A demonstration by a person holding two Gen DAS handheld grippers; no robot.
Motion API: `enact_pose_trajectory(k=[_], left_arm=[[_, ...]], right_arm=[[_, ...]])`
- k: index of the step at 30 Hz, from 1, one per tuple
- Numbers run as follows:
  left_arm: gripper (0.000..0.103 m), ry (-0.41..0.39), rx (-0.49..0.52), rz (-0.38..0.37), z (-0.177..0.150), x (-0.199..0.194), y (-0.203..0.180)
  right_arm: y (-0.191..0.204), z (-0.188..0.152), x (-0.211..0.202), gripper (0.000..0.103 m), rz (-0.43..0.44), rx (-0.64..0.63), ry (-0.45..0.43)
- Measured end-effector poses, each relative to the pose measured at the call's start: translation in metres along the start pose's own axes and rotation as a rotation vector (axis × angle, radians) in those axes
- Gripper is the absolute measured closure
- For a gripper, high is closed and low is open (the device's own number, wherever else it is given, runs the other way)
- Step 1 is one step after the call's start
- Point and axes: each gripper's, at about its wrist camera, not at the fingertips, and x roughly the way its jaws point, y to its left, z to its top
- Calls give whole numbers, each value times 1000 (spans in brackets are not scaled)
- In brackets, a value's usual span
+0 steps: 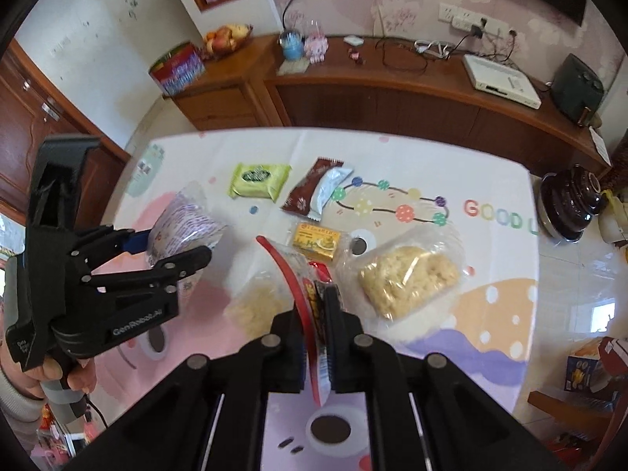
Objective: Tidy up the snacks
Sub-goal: 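Carry both snacks over the white tray and open both tools to drop them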
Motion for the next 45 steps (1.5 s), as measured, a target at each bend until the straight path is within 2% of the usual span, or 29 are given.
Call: enact_pose_trajectory(k=[4, 9, 12, 19, 22, 29, 38, 45], left_arm=[[58, -46, 15, 6, -24, -55, -2], [58, -118, 24, 5, -71, -127, -12], [58, -136, 23, -6, -98, -158, -24], [58, -195, 29, 1, -160, -206, -51], [58, -206, 5, -12, -181, -217, -58], [58, -214, -15, 12, -221, -224, -73], [57, -173, -13, 84, -257, -202, -86], [57, -143, 6, 97, -275, -191, -96]], right_arm=[[5, -21, -46, 96, 11, 18, -58], [13, -58, -107, 96, 31, 38, -131], [19, -89, -143, 96, 37, 43, -168], [34, -149, -192, 96, 66, 54, -207], [40, -171, -205, 96, 77, 60, -218], [53, -212, -217, 96, 102, 55, -213], [62, -256, -196, 96, 26, 53, -167], [68, -277, -174, 96, -20, 43, -112]])
